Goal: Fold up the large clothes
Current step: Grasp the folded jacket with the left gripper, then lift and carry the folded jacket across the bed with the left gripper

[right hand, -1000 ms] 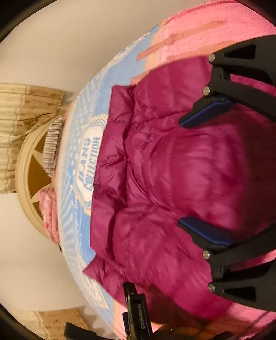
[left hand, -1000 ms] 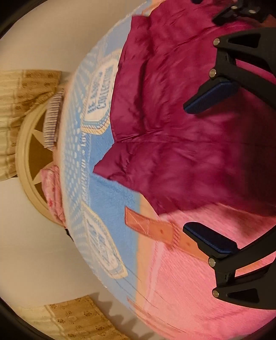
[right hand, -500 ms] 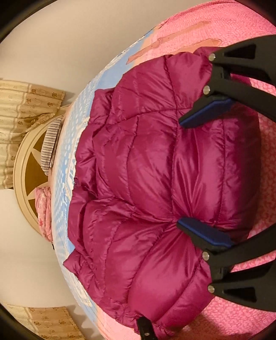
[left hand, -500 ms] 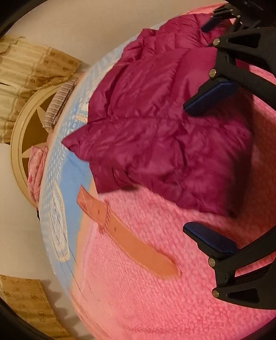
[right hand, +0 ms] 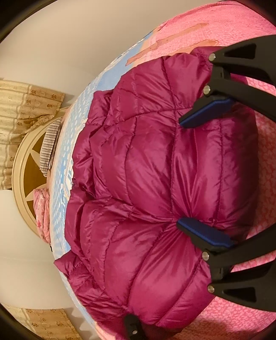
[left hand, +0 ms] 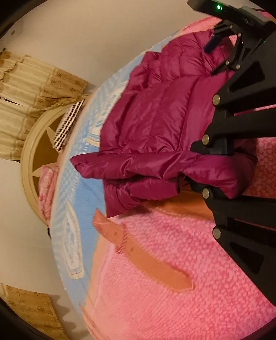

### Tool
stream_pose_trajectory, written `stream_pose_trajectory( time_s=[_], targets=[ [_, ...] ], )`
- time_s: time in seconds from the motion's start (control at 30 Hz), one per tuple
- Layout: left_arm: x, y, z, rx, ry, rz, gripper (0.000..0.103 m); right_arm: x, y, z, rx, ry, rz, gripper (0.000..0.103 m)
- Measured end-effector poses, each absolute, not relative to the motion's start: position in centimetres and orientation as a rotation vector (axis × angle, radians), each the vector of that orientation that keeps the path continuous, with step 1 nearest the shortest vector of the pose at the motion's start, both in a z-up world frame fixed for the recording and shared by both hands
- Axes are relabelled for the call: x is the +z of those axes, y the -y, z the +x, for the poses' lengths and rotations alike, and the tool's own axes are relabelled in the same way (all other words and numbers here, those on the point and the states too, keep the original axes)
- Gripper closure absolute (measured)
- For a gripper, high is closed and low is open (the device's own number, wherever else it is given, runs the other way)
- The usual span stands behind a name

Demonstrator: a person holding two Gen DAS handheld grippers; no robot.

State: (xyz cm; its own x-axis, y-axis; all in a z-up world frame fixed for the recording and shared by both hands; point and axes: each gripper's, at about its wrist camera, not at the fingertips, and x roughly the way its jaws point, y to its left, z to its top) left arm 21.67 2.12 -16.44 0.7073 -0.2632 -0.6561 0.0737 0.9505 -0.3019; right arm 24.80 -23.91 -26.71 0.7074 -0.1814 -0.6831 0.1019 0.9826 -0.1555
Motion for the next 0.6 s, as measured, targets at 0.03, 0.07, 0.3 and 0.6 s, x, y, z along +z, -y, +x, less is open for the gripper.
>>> stream_pose_trajectory(
  time_s=[0.03, 0.07, 0.3, 0.6],
  targets=[
    [-15.9, -2.6, 21.2, -0.194, -0.75, -0.268, 0.095, -26.7, 23.8, 24.7, -0.159, -0.771, -0.107, 0.014],
    [-15.4, -3.0, 21.0, -0.191, -0.736, -0.27, 0.095, -26.6, 23.5, 24.7, -0.16, -0.773, -0.109, 0.014],
    [-12.1, -8.4, 18.6, -0.1, -0.648, -0.239, 0.096, -26.7, 17.4, 24.5, -0.092, -0.753, -0.157, 0.014],
    [-9.7, -8.8, 18.8, -0.074, -0.587, -0.143, 0.096, -23.0, 16.5, 22.2, 0.097, -0.704, -0.152, 0.016]
  ],
)
